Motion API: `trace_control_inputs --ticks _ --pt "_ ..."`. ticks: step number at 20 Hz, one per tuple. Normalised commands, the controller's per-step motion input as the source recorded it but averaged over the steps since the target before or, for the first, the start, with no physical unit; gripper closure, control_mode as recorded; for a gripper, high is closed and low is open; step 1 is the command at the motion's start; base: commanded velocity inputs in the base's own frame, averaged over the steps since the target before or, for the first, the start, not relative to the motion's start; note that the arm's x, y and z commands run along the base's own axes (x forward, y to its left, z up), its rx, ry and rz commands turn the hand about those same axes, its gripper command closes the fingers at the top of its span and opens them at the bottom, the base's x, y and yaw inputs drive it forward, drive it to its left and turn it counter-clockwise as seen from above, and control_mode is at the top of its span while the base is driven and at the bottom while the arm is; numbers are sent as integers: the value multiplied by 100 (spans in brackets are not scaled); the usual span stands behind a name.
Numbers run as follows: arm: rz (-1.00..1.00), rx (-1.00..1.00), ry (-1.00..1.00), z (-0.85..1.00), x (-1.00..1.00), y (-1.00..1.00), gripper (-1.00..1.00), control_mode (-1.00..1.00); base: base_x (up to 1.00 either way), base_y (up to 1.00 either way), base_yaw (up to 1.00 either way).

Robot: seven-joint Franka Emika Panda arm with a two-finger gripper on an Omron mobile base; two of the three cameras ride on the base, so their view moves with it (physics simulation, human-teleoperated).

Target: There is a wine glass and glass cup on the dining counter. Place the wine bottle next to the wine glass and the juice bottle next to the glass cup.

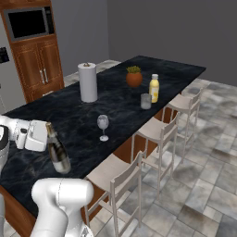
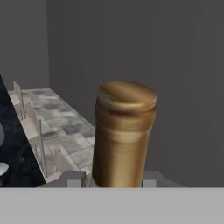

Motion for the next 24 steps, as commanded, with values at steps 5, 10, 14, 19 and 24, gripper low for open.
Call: trace_control_inputs --ticks 5,10,14,19,24 --pt "-2 -7 0 0 19 24 100 -100 0 0 0" --pt "-2 -7 0 0 37 22 100 -100 0 0 0" --pt "0 -2 3 0 43 5 100 -100 0 0 0" --pt "0 1 11 0 43 0 100 -100 0 0 0" --pt "0 1 3 0 32 -9 100 -100 0 0 0"
